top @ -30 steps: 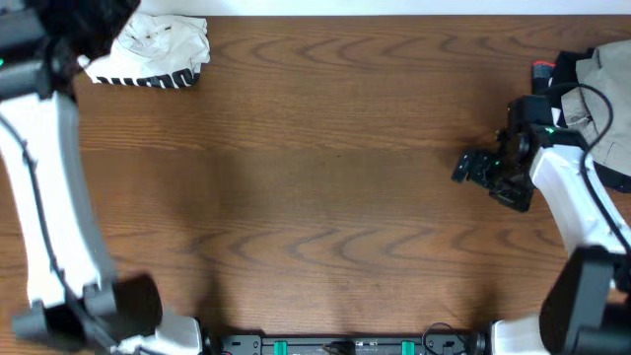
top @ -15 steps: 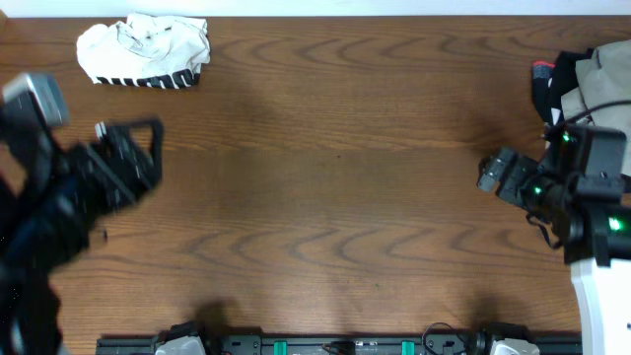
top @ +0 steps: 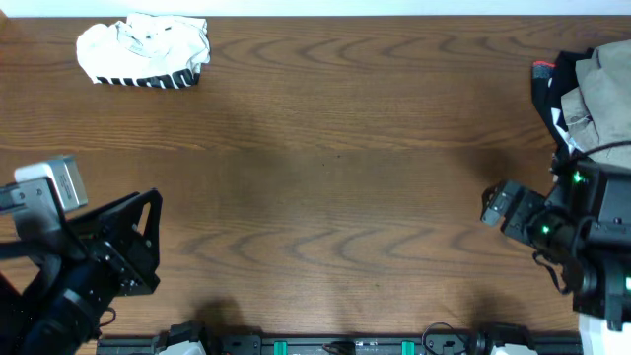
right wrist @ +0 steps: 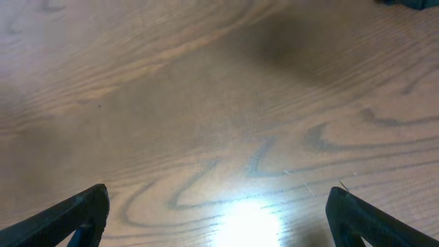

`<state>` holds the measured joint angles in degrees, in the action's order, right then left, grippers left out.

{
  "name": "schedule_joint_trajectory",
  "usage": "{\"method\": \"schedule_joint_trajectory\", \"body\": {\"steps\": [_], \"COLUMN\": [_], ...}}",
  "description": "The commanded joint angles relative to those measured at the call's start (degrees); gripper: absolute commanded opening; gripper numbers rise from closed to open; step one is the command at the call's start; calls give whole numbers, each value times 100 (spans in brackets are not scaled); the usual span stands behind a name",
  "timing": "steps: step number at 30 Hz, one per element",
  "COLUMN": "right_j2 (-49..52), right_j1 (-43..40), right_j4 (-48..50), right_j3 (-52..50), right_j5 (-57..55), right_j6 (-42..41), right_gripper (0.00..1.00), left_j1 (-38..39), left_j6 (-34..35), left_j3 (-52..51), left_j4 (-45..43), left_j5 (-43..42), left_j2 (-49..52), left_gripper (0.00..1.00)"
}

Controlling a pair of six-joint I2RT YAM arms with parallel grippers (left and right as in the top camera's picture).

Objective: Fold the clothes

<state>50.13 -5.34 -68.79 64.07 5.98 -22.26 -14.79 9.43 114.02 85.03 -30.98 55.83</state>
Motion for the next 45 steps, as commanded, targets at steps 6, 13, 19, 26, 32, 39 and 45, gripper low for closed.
{"method": "schedule_joint_trajectory", "body": {"steps": [6,13,19,26,32,39,45], "right_j2": [-1329,-2413,-3016,-3202,-3202,-3202,-3202], "right_j1": [-26,-26,-26,-26,-26,-26,-26], "right_j4": [157,-310,-579,-431,-433,-433,-433], "right_j3": [83,83,87,87,85,85,85], "right_j5": [46,48,70,4,2,4,4], "right_j6": [179,177,179,175,175,175,175], "right_gripper": [99,99,99,99,99,99,99], "left_j1": [13,13,13,13,13,13,13], "left_j6": [-533,-883,-1209,-1222,-1222,-1222,-1222], "left_j3": [-15,-15,-55,-55,-55,-55,-55], "left_j4": [280,1097,1174,1091,1067,1115,1117], "left_j5": [-11,-13,-339,-306,-304,-304,-304], "left_j2": [-396,-485,-669,-866,-863,-863,-863], "left_gripper": [36,79,79,98,98,98,98]}}
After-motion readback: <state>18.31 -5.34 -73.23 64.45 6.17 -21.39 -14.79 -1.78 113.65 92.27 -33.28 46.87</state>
